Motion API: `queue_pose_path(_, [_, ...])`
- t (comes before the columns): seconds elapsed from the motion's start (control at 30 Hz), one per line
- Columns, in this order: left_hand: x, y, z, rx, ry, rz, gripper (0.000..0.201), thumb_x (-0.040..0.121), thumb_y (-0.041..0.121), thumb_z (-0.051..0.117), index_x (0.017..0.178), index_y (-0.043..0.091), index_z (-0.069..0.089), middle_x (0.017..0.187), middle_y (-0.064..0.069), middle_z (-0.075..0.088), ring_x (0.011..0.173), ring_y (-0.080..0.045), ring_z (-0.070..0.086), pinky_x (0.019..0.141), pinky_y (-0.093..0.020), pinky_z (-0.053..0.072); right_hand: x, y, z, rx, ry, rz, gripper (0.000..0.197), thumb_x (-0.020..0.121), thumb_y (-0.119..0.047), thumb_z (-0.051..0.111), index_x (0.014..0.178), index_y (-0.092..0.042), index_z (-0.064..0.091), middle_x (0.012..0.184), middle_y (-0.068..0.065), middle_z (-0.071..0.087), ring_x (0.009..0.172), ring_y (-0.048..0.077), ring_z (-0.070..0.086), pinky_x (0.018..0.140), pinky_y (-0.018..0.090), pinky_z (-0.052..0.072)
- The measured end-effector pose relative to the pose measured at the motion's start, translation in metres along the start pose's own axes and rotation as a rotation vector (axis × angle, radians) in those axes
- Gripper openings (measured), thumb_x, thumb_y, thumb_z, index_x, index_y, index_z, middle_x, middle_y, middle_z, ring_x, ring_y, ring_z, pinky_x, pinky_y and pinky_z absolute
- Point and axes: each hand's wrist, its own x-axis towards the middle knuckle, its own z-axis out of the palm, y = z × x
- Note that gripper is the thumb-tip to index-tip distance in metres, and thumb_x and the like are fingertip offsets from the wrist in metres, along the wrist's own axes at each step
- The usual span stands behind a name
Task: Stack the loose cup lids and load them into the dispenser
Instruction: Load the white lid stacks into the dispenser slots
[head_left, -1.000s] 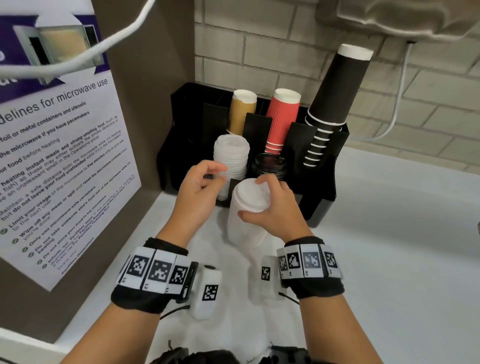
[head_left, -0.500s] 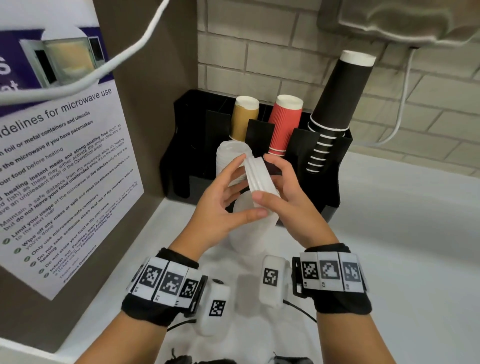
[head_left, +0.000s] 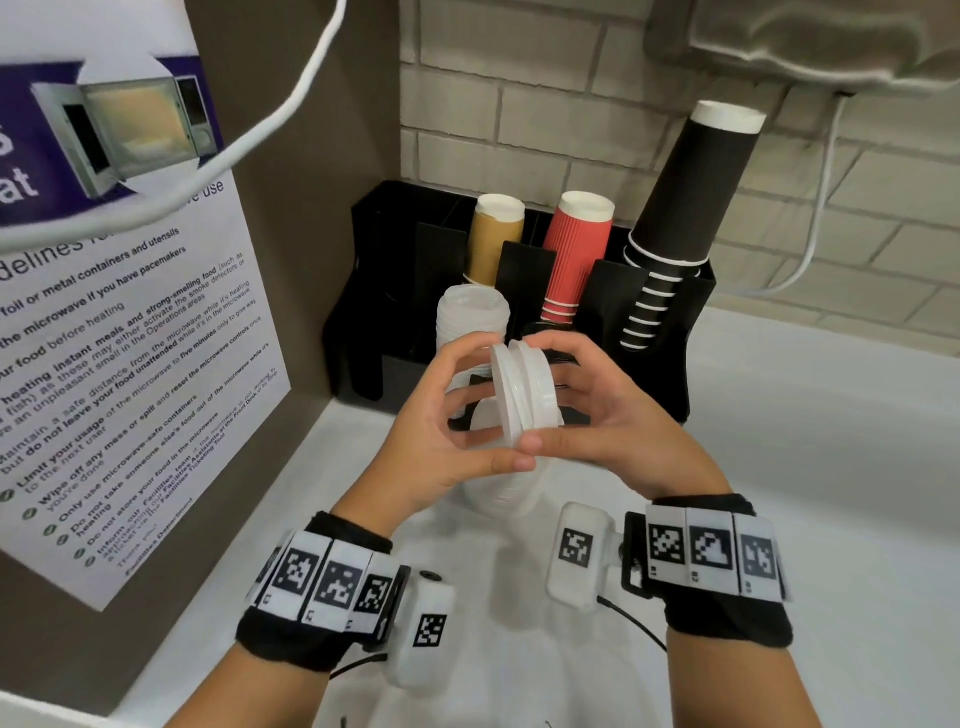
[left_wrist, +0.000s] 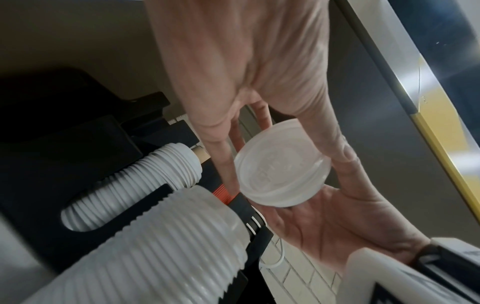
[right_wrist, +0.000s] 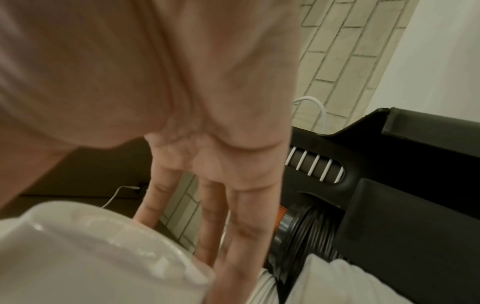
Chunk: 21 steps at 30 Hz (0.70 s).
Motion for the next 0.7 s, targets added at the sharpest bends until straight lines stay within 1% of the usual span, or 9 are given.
queue_pose_path(0.07, [-0.0004,-0.0013,0.0004,-0.007,0.008,0.000,0.093,0.057,0.023,0.089,0.137,0.036,0.044,0.136,0.015,0.049,0.124,-0.014,0.054,0.085,-0.037,0.058,0.0004,-0.0003,-0.0004,-0.007,0.010,-0.001,0.074,0.065,-0.023,0.087,0.127,-0.039,0.050,0.118,-0.007,0.065,0.112,0.014,0.062,0.095,0.045,0.053])
queue_pose_path(0.17, [-0.0007,-0.0019,0.0002,-0.006,0.009,0.001,0.095,0.059,0.023,0.088,0.142,0.030,0.044,0.140,0.008,0.047,0.127,-0.017,0.052,0.088,-0.041,0.057,0.0012,-0.0001,-0.0018,-0.015,0.018,-0.001,0.074,0.063,-0.027,0.089,0.124,-0.041,0.051,0.117,-0.006,0.064,0.108,0.014,0.063,0.092,0.043,0.055])
queue_pose_path(0.23, [-0.0004,-0.0011,-0.0005,0.005,-0.007,0.003,0.092,0.060,0.024,0.088,0.141,0.032,0.045,0.139,0.006,0.047,0.127,-0.019,0.052,0.089,-0.042,0.057,0.0017,-0.0001,-0.0009,-0.008,0.009,-0.001,0.074,0.062,-0.031,0.089,0.123,-0.044,0.050,0.118,-0.003,0.061,0.106,0.015,0.064,0.090,0.042,0.056])
queue_pose_path(0.3, [0.0003,0.0007,-0.0015,-0.004,-0.035,-0.003,0.088,0.061,0.024,0.087,0.139,0.033,0.048,0.138,0.006,0.049,0.126,-0.022,0.052,0.088,-0.043,0.057,0.0013,0.0001,0.0017,0.019,-0.017,-0.012,0.075,0.061,-0.035,0.086,0.126,-0.046,0.050,0.120,-0.001,0.059,0.106,0.015,0.065,0.089,0.040,0.056])
queue_pose_path(0.33, [0.0006,0.0015,-0.0023,-0.018,-0.048,-0.007,0.087,0.061,0.023,0.087,0.138,0.034,0.048,0.137,0.006,0.050,0.125,-0.022,0.053,0.087,-0.043,0.058,0.0007,0.0005,0.0025,0.039,-0.026,-0.018,0.075,0.061,-0.035,0.084,0.127,-0.045,0.049,0.121,-0.001,0.057,0.106,0.016,0.065,0.088,0.040,0.056])
queue_pose_path(0.43, [0.0000,0.0034,-0.0032,-0.063,-0.056,-0.017,0.085,0.061,0.021,0.087,0.136,0.036,0.050,0.134,0.006,0.052,0.120,-0.020,0.056,0.082,-0.038,0.058,0.0002,0.0024,0.0039,0.074,-0.033,-0.025,0.075,0.062,-0.033,0.084,0.127,-0.042,0.047,0.124,0.001,0.056,0.107,0.021,0.065,0.087,0.043,0.056])
queue_pose_path(0.5, [-0.0009,0.0032,-0.0003,-0.077,-0.045,-0.015,0.086,0.059,0.020,0.087,0.135,0.036,0.050,0.133,0.005,0.052,0.120,-0.021,0.056,0.081,-0.037,0.057,0.0015,0.0043,0.0043,0.082,-0.023,-0.024,0.074,0.062,-0.033,0.084,0.124,-0.041,0.045,0.126,0.004,0.057,0.108,0.022,0.064,0.088,0.045,0.056])
queue_pose_path(0.6, [-0.0020,0.0026,0.0049,-0.079,-0.034,-0.008,0.088,0.057,0.018,0.088,0.134,0.033,0.049,0.133,0.007,0.051,0.120,-0.020,0.056,0.081,-0.037,0.057,0.0027,0.0057,0.0063,0.069,-0.022,-0.022,0.075,0.061,-0.034,0.085,0.123,-0.041,0.044,0.126,0.003,0.058,0.109,0.020,0.064,0.091,0.042,0.054])
queue_pose_path(0.7, [-0.0021,0.0029,0.0064,-0.077,-0.046,-0.015,0.089,0.057,0.017,0.088,0.134,0.032,0.047,0.135,0.003,0.049,0.122,-0.021,0.055,0.082,-0.038,0.057,0.0015,0.0065,0.0062,0.063,-0.024,-0.014,0.075,0.061,-0.035,0.086,0.123,-0.042,0.045,0.124,0.002,0.058,0.108,0.019,0.064,0.089,0.037,0.054])
